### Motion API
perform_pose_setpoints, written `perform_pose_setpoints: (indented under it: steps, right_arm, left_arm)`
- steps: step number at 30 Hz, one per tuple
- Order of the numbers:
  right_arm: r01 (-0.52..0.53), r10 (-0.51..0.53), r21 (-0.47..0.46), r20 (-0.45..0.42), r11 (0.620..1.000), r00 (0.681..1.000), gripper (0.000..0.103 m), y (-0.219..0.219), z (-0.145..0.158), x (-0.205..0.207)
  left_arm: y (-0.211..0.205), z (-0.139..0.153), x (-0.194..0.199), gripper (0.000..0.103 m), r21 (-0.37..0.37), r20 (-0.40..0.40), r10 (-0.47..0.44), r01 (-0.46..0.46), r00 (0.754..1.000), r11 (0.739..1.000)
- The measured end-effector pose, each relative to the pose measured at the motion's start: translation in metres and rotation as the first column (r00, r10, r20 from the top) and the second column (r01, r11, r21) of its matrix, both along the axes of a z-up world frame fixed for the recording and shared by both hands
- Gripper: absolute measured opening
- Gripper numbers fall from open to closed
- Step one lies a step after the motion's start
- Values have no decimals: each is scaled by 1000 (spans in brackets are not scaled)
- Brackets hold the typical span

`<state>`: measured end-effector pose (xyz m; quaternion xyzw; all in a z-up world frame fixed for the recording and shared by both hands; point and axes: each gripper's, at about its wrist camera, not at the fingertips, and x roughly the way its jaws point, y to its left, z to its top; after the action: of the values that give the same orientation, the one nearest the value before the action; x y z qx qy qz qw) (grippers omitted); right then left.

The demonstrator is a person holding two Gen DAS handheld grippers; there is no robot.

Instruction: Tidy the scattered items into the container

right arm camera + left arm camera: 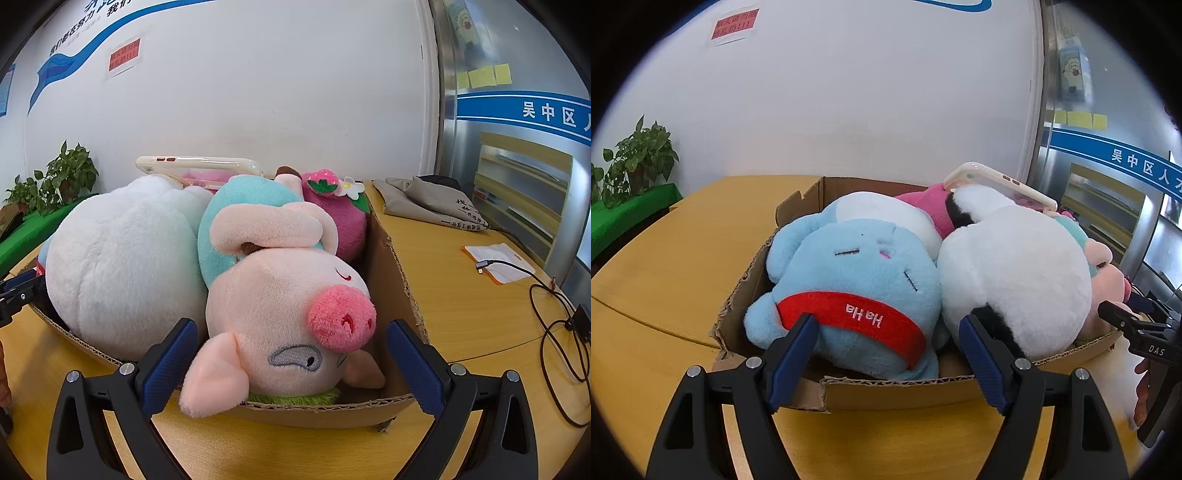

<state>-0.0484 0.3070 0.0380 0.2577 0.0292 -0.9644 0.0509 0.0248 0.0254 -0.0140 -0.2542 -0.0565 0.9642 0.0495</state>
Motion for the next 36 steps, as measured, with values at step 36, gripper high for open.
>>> perform_pose_setpoints:
  steps: [36]
  right_arm:
    - [3, -3, -1, -8, 1000, 1000, 103, -1, 3, 0]
  left_arm:
    - [0, 1, -1, 80, -10, -13, 3, -3, 1000, 1000]
